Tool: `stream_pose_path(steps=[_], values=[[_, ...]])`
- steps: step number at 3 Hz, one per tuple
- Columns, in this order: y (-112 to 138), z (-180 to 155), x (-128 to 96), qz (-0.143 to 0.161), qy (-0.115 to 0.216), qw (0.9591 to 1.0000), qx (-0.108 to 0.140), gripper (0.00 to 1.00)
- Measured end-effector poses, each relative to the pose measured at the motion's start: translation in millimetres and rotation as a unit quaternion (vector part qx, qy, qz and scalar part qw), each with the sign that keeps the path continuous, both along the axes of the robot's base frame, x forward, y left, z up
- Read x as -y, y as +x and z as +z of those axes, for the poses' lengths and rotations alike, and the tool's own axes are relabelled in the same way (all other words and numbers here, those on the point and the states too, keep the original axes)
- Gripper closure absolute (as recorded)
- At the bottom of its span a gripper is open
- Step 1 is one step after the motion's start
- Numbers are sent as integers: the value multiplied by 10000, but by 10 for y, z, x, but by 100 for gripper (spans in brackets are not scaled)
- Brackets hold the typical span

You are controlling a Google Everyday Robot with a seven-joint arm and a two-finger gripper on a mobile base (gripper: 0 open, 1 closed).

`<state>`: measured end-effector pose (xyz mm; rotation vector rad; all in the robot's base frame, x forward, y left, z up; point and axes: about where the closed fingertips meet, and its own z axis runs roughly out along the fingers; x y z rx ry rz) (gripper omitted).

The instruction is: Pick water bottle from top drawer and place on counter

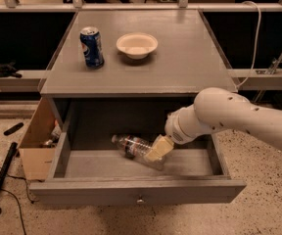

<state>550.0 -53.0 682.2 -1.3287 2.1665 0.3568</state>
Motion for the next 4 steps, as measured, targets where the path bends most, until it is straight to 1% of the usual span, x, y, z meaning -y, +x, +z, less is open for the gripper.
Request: stream_pose_path(steps=[1, 2, 3, 4], values=[[13, -13, 33, -20, -19, 10000, 1, 0], [-13, -35, -27, 25, -83, 10000, 35, 0], [-28, -235, -137, 59, -40, 9999, -140, 0], [-67, -361, -182, 78, -24, 9996, -259, 0]])
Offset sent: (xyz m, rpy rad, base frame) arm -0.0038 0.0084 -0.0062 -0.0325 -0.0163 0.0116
